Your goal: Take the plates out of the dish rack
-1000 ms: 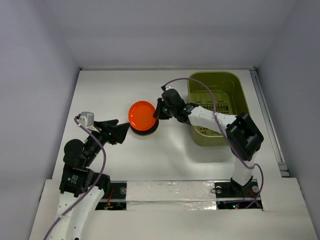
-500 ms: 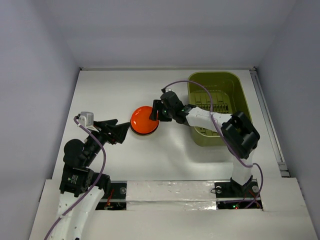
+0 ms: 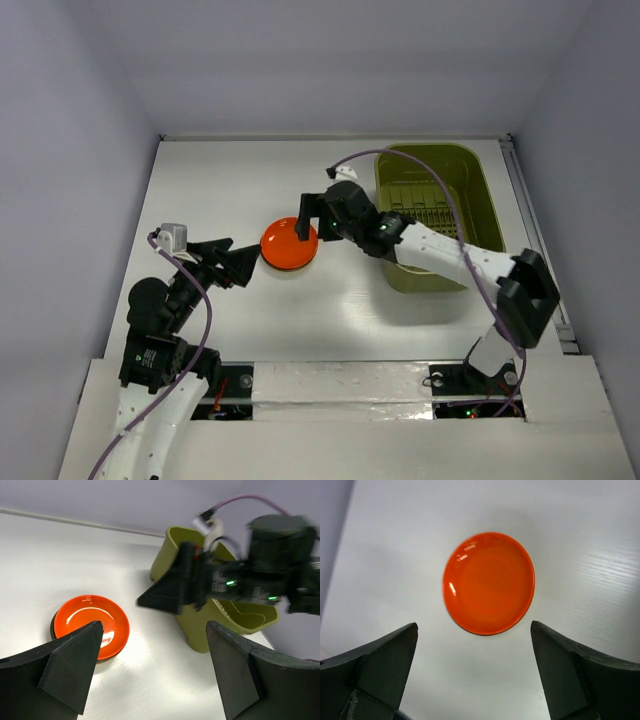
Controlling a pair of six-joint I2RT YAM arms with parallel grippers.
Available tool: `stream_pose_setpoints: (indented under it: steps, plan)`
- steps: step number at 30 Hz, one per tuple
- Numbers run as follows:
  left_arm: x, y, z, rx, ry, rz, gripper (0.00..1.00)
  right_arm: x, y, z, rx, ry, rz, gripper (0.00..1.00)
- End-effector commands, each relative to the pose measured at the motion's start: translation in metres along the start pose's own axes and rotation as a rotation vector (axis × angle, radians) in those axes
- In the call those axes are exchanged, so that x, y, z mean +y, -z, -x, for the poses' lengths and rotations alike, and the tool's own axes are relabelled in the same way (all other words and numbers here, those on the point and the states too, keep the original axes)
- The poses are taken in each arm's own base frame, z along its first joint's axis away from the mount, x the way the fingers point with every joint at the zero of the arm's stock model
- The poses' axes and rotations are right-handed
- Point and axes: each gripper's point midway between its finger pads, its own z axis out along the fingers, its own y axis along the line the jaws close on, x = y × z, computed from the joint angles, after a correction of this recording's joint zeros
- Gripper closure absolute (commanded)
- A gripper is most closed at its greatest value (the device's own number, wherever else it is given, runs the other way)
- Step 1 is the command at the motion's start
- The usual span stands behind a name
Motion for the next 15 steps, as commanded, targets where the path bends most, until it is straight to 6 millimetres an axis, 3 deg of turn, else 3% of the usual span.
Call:
stream_pose_setpoints:
  steps: [1, 3, 4, 5, 7, 8, 10, 11, 14, 15]
  plan:
    - [-0.009, 0.001, 0.023, -0.063, -0.033, -0.015, 0.17, 0.004, 0.054, 0.05, -0.178, 0.008, -0.02, 0.01]
    - [-0.012, 0.002, 0.027, -0.073, -0.038, -0.019, 0.16, 0.003, 0.08, 0.065, -0.242, 0.002, -0.015, 0.07]
    - [-0.014, 0.004, 0.032, -0.084, -0.04, -0.02, 0.15, 0.003, 0.108, 0.079, -0.299, -0.012, 0.009, 0.11]
    - [-0.015, 0.004, 0.035, -0.092, -0.04, -0.019, 0.14, -0.001, 0.123, 0.088, -0.34, -0.015, 0.005, 0.02]
    - [-0.02, 0.006, 0.044, -0.114, -0.037, -0.027, 0.12, -0.007, 0.156, 0.104, -0.416, -0.031, 0.017, 0.0]
    - [-0.027, 0.009, 0.054, -0.137, -0.041, -0.04, 0.11, -0.016, 0.191, 0.117, -0.495, -0.047, 0.024, 0.0]
    - [-0.036, 0.013, 0.069, -0.172, -0.049, -0.057, 0.05, -0.026, 0.227, 0.129, -0.574, -0.064, 0.036, 0.0]
    - [-0.038, 0.013, 0.074, -0.184, -0.048, -0.059, 0.03, -0.038, 0.265, 0.137, -0.658, -0.083, 0.054, 0.0]
    - [-0.045, 0.017, 0.091, -0.223, -0.058, -0.058, 0.02, -0.065, 0.323, 0.149, -0.809, -0.133, 0.045, 0.0]
    - [-0.045, 0.016, 0.095, -0.227, -0.06, -0.05, 0.02, -0.082, 0.356, 0.149, -0.884, -0.174, 0.057, 0.0]
